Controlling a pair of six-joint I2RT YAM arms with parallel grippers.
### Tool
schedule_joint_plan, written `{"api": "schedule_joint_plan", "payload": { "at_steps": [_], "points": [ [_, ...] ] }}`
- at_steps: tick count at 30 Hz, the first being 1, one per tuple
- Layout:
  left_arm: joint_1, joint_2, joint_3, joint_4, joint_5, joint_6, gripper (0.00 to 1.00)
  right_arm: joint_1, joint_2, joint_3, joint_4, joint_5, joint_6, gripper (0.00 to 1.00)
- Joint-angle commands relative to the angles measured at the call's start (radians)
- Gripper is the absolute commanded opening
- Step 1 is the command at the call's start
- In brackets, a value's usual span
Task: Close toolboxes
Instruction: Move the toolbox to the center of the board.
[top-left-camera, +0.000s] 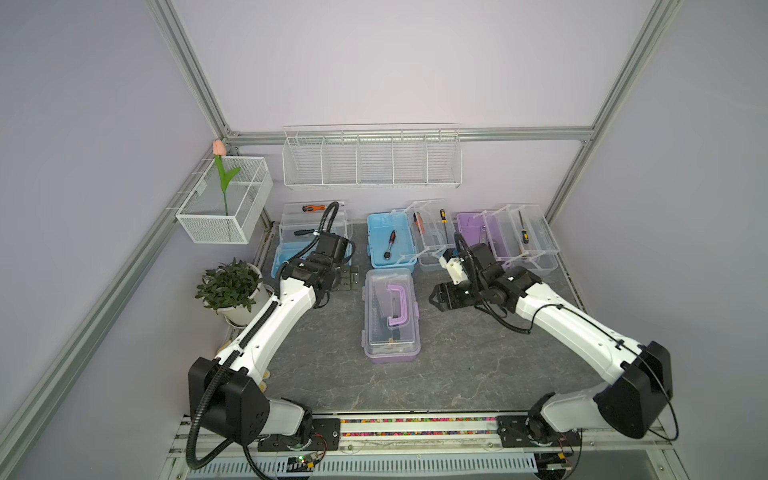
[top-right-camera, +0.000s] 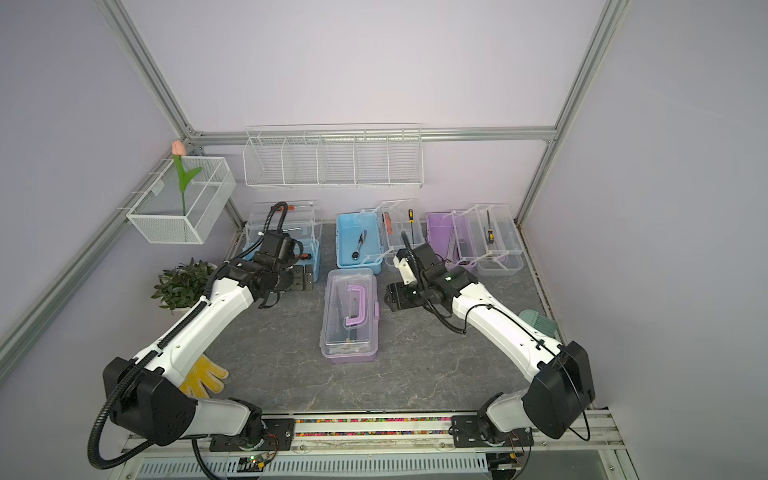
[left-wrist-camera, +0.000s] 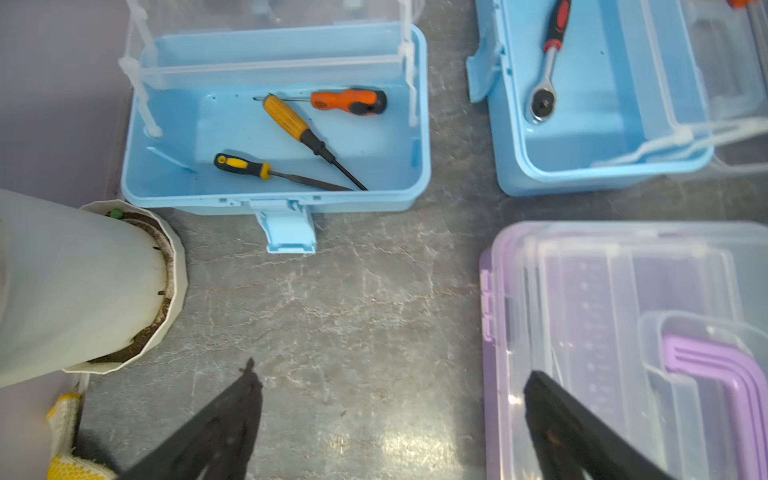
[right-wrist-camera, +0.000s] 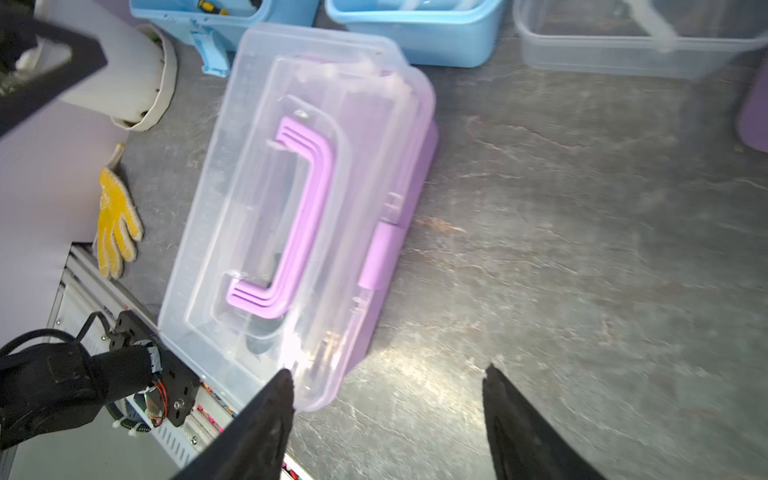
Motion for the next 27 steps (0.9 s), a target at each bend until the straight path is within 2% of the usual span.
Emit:
{"api": "schedule_joint_plan", "payload": {
  "at_steps": [1, 5, 9, 13, 16, 22, 27],
  "points": [
    [0.084, 0.074, 0.055, 0.058, 0.059, 0.075, 1.0, 0.05, 0.057, 0.037, 0.043, 0.051, 0.044, 0.73],
    [0.141, 0.193, 0.12, 0.103, 0.051, 0.156, 1.0, 0.104, 0.15, 0.098, 0.032, 0.078, 0.042, 0.73],
    [0.184, 0.325, 0.215, 0.082, 0.088, 0.16, 1.0, 0.117, 0.247, 0.173, -0.011, 0.11, 0.045, 0.73],
    [0.189, 0.419, 0.292, 0.022, 0.058, 0.17, 1.0, 0.131, 0.318, 0.226, -0.043, 0.159, 0.041, 0.72],
    [0.19, 0.44, 0.292, 0.018, 0.025, 0.177, 1.0, 0.133, 0.37, 0.28, -0.123, 0.222, 0.027, 0.68],
    [0.19, 0.472, 0.292, 0.028, 0.013, 0.194, 1.0, 0.109, 0.353, 0.236, -0.206, 0.316, 0.021, 0.61],
    [0.188, 0.506, 0.313, 0.035, 0.042, 0.203, 1.0, 0.02, 0.266, 0.112, -0.236, 0.34, 0.026, 0.57]
  ]
}}
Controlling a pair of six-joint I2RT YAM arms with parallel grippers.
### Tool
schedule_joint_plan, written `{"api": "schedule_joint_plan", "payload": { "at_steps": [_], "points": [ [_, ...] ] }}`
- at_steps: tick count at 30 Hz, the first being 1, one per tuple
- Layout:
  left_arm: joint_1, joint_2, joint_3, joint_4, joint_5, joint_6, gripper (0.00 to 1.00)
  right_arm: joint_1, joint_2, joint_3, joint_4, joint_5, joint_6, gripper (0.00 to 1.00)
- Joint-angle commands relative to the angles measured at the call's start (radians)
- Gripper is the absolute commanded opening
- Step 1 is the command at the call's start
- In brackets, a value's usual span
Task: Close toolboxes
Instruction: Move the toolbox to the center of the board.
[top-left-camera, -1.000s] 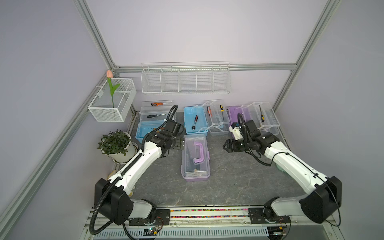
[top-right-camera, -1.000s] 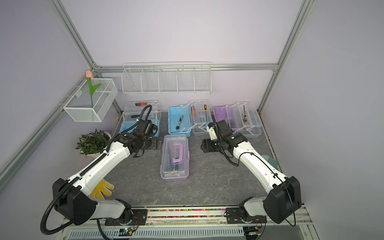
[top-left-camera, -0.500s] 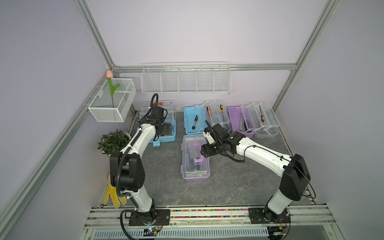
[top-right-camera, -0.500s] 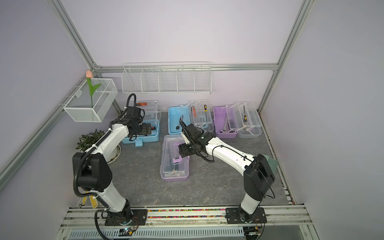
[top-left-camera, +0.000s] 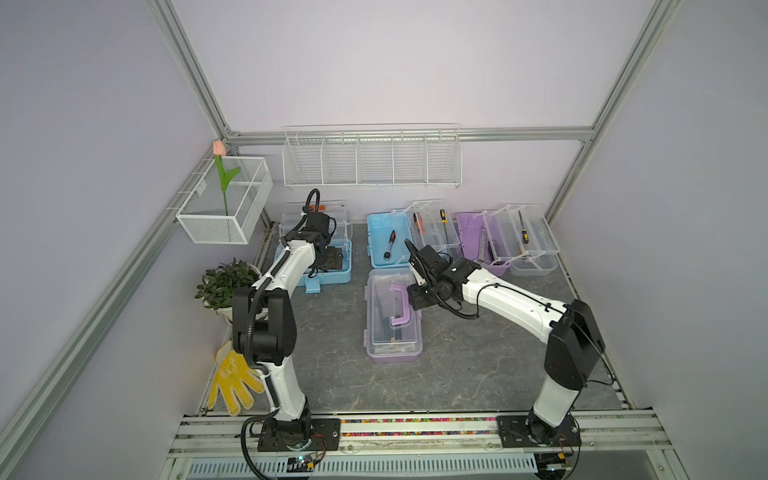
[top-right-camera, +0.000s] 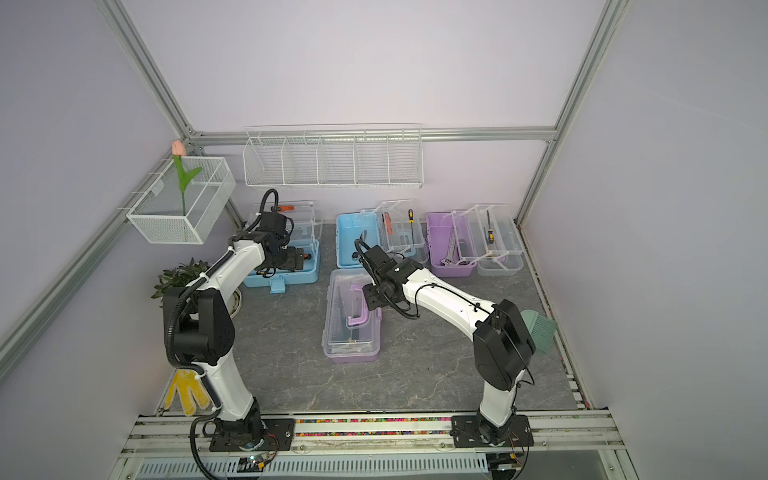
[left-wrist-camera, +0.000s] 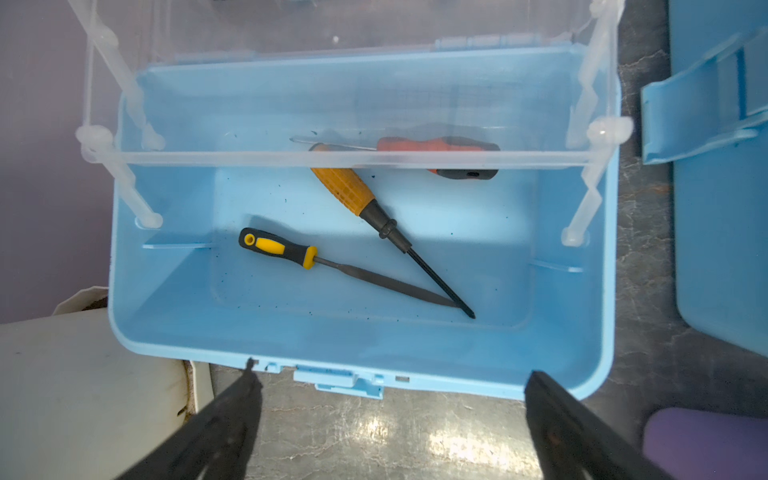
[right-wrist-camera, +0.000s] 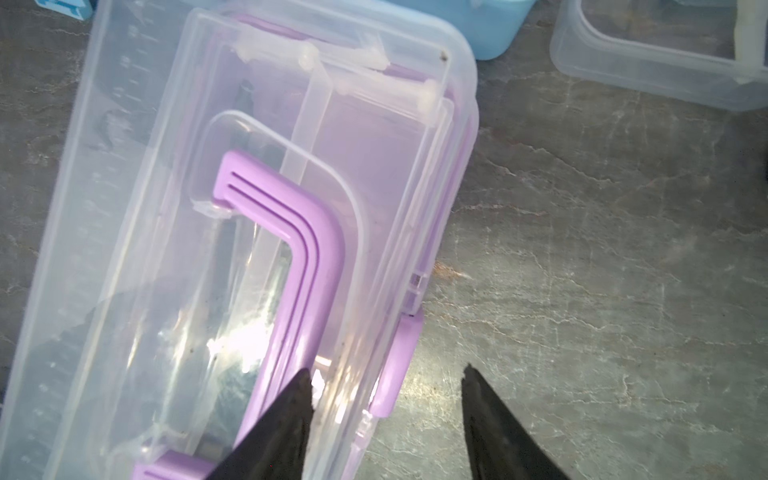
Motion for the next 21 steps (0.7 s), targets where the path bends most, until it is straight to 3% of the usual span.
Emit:
{"api": "schedule_joint_plan", "payload": {
  "at_steps": [1, 5, 12, 19, 21],
  "points": [
    [-0.001, 0.033, 0.033, -0.013, 0.013, 0.025, 1.0, -0.09, -0.064, -0.117, -0.164, 0.105, -0.009, 0.57],
    [-0.001, 0.042, 0.046, -0.007, 0.028, 0.03, 1.0, -0.198, -0.171, -0.209, -0.169, 0.106, -0.027, 0.57],
    [-0.003, 0.063, 0.084, -0.005, 0.052, 0.029, 1.0, -0.318, -0.27, -0.225, -0.2, 0.103, -0.079, 0.57],
    [-0.006, 0.148, 0.196, -0.048, 0.057, 0.044, 0.95, -0.338, -0.442, -0.238, -0.163, -0.076, -0.114, 0.66],
    [-0.011, 0.159, 0.197, -0.054, 0.106, 0.044, 0.93, -0.338, -0.48, -0.251, -0.161, -0.121, -0.118, 0.67]
  ]
}}
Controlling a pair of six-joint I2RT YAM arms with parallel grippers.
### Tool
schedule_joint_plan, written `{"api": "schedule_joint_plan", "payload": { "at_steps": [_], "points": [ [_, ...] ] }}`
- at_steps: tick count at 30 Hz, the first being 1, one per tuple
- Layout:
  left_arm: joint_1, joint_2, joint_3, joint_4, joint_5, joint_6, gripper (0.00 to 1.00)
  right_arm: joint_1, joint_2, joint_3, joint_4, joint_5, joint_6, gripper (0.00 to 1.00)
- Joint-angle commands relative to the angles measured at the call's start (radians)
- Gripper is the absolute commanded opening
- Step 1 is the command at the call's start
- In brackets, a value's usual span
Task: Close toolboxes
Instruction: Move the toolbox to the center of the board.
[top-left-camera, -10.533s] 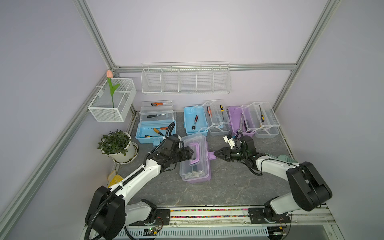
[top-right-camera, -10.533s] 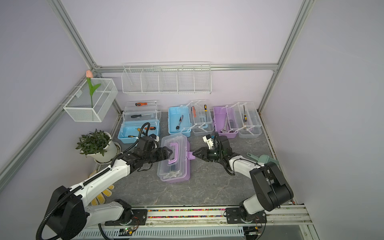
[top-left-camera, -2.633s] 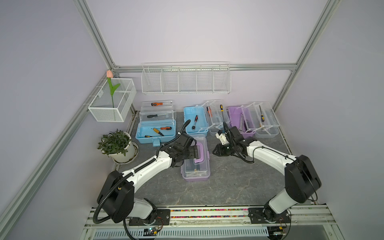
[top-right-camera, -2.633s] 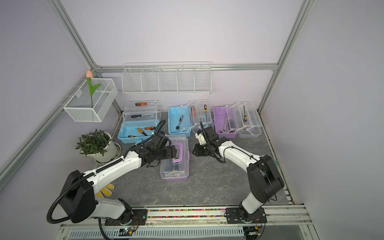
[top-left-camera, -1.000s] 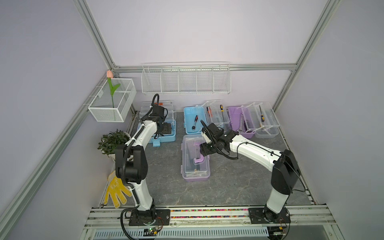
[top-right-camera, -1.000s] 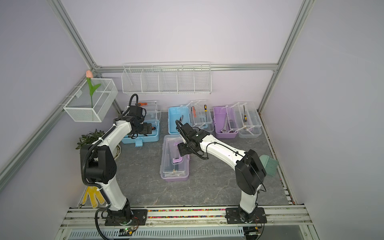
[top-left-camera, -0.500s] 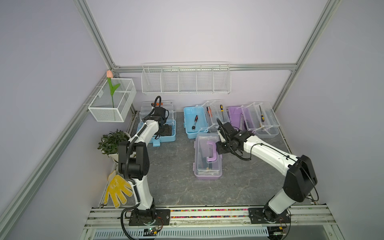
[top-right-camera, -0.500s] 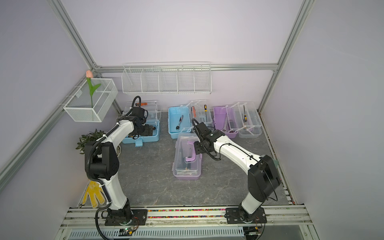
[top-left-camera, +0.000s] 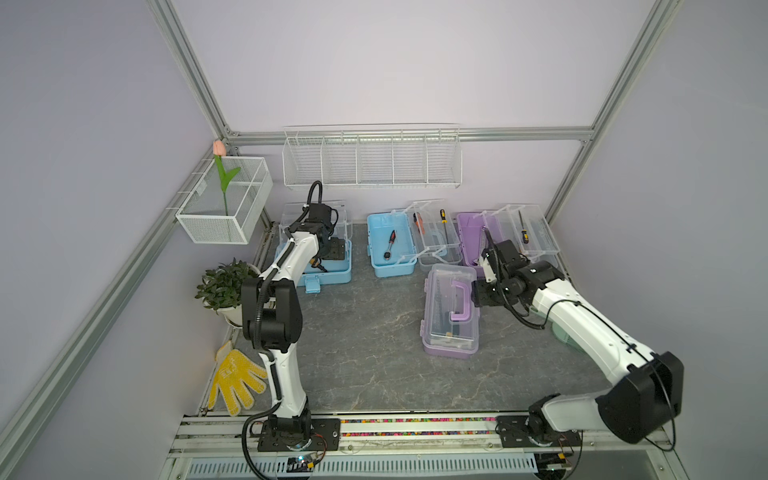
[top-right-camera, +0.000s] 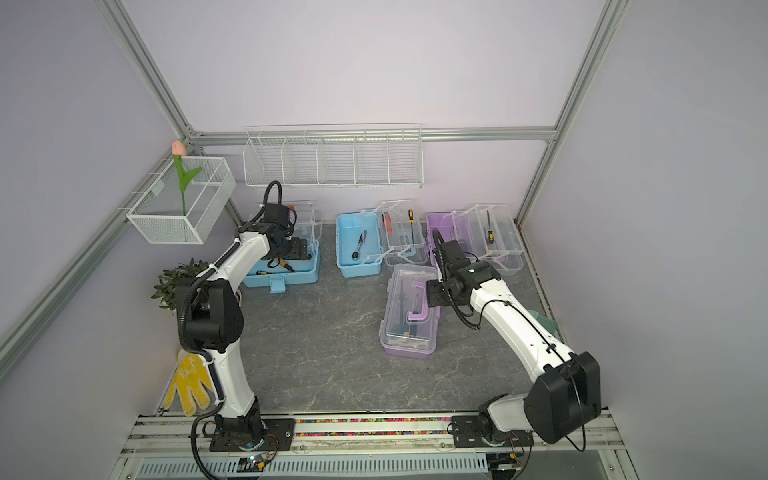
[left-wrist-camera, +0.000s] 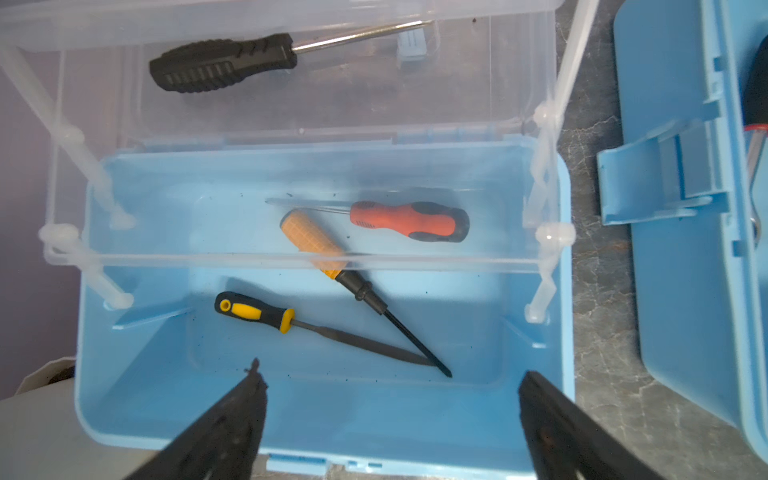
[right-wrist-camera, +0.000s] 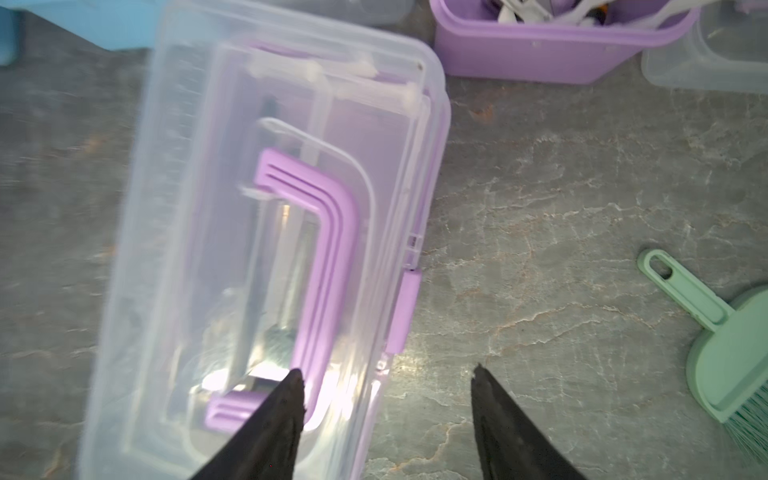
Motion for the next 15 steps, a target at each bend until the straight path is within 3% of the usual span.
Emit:
{"api": "schedule_joint_plan", "payload": {
  "at_steps": [1, 4, 9, 15],
  "points": [
    [-0.014, 0.025, 0.004, -0.031, 0.092, 0.018, 0.93, -0.001, -0.068, -0.032, -0.001, -0.117, -0.026, 0.67],
    [-0.037, 0.01, -0.045, -0.011, 0.16, 0.018, 0.91, -0.004, -0.085, -0.05, 0.009, -0.163, -0.025, 0.67],
    [-0.115, -0.014, -0.16, -0.01, 0.158, 0.023, 0.89, -0.008, -0.103, -0.065, 0.017, -0.17, -0.024, 0.67],
    [-0.164, -0.052, -0.278, 0.03, 0.24, -0.009, 0.86, -0.015, -0.112, -0.079, 0.016, -0.175, -0.03, 0.67]
  ]
}}
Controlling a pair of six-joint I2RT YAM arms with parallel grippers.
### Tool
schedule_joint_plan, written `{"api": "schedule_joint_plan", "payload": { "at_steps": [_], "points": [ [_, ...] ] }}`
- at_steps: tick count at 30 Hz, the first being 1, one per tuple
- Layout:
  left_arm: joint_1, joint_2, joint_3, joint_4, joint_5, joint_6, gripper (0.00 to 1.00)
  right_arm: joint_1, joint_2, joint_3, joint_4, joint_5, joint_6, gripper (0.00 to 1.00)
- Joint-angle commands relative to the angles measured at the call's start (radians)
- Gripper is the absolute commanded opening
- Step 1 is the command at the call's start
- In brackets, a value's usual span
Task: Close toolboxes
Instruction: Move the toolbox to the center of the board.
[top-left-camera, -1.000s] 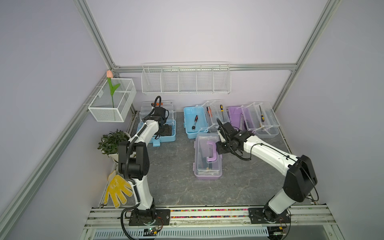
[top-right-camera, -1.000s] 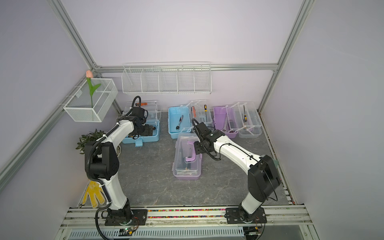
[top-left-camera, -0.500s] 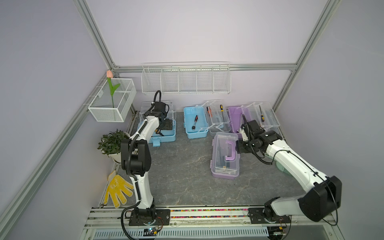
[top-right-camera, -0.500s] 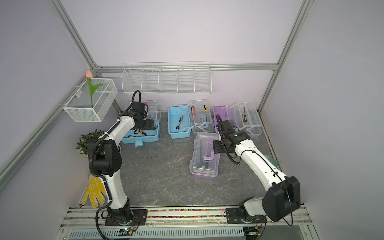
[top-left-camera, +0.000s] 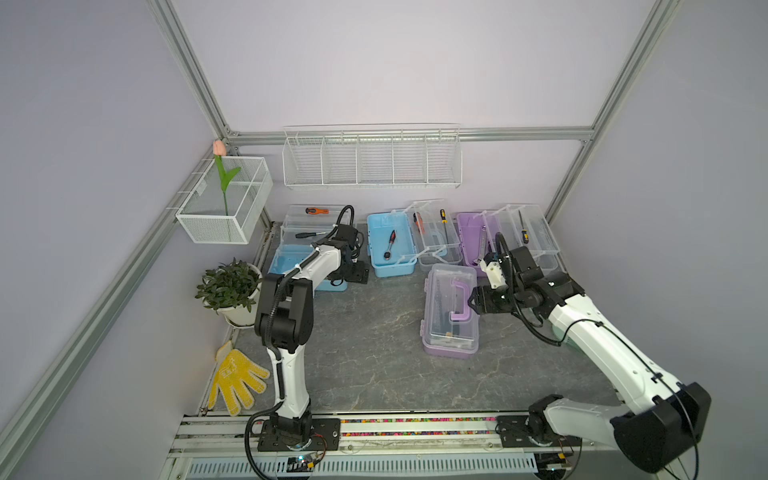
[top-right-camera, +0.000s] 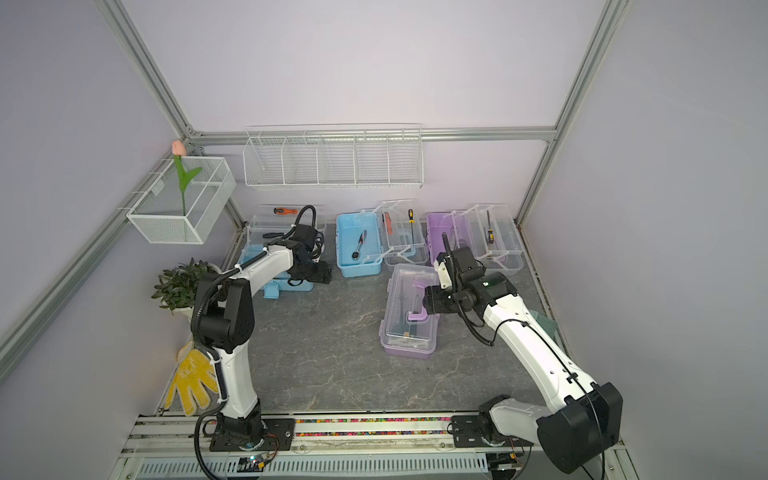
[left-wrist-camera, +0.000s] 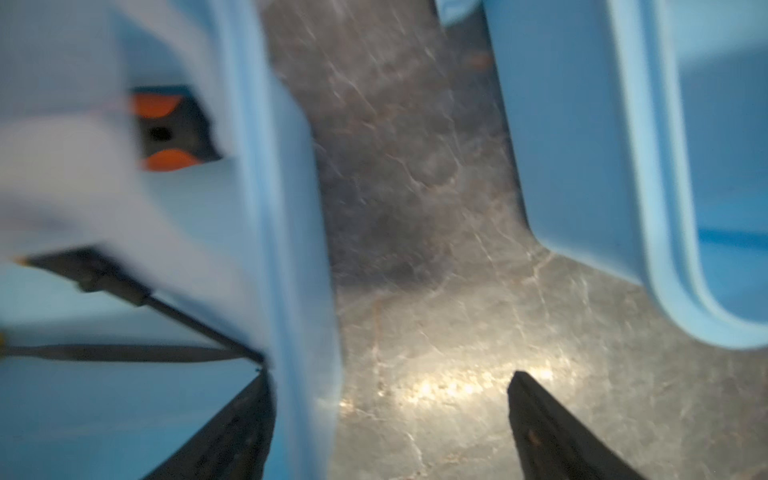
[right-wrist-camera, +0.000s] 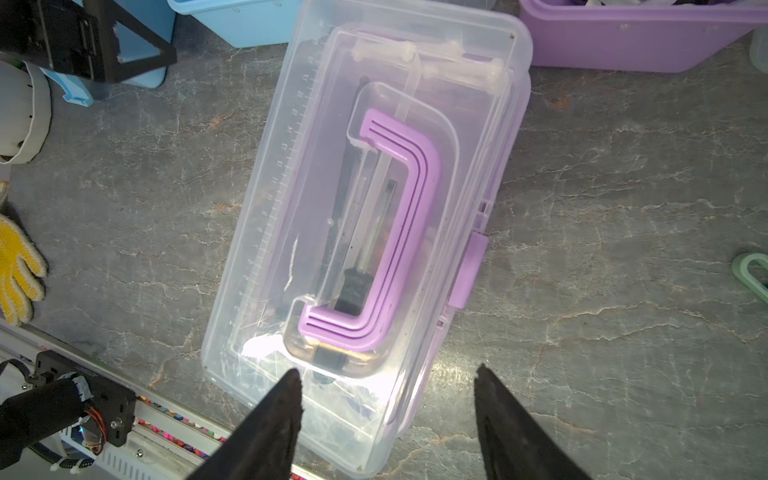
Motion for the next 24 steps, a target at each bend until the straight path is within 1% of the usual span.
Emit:
{"api": "schedule_joint_plan", "payload": {
  "at_steps": [1, 4, 7, 12, 15, 17, 22, 24],
  "points": [
    [-0.022, -0.054, -0.061, -0.017, 0.085, -0.029, 0.85, -0.007, -0.021, -0.019, 0.012, -0.02, -0.019, 0.67],
    [-0.069, -0.118, -0.127, -0.007, 0.119, -0.076, 0.83, -0.01, -0.026, -0.03, 0.015, -0.022, -0.016, 0.67],
    [-0.126, -0.202, -0.21, 0.04, 0.164, -0.147, 0.82, -0.011, -0.027, -0.037, 0.018, -0.032, -0.012, 0.67],
    [-0.224, -0.297, -0.33, 0.206, 0.285, -0.291, 0.82, -0.01, -0.039, -0.046, 0.024, -0.044, -0.004, 0.67],
    [-0.284, -0.307, -0.356, 0.324, 0.338, -0.363, 0.85, -0.007, -0.049, -0.051, 0.016, -0.044, -0.004, 0.67],
    [-0.302, -0.293, -0.353, 0.381, 0.349, -0.396, 0.87, -0.005, -0.062, -0.06, 0.019, -0.045, 0.002, 0.67],
    [-0.308, -0.243, -0.323, 0.511, 0.373, -0.476, 0.91, -0.007, -0.098, -0.082, 0.014, -0.051, 0.015, 0.66],
    [-0.309, -0.231, -0.307, 0.561, 0.363, -0.508, 0.92, -0.006, -0.117, -0.095, 0.009, -0.05, 0.021, 0.66]
  ]
}}
